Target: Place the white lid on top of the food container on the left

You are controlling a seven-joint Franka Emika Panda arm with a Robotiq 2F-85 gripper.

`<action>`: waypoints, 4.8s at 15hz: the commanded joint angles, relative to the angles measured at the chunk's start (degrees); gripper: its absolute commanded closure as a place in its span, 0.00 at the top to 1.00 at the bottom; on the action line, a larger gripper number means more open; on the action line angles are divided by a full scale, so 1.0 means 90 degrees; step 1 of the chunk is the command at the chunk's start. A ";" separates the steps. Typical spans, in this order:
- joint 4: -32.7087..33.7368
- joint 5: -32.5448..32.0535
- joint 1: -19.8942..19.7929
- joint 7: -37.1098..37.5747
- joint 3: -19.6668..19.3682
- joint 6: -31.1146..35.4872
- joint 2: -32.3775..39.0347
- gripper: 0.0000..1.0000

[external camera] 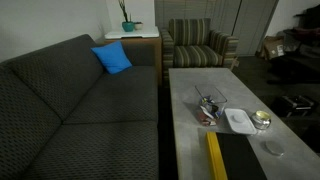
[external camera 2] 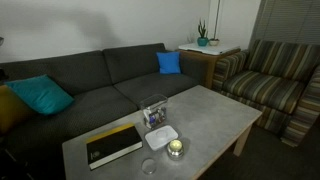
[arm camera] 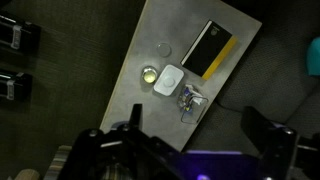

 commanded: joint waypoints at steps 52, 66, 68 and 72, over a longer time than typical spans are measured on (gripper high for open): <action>-0.1881 0.1529 0.0487 0.1104 0.1344 0.5243 0.2088 1.00; 0.0532 0.5046 0.1506 -0.1775 0.1286 0.5983 0.5393 1.00; 0.0052 0.4854 0.1636 -0.1486 0.1235 0.6190 0.4907 1.00; 0.0047 0.4853 0.1641 -0.1481 0.1235 0.6196 0.4843 1.00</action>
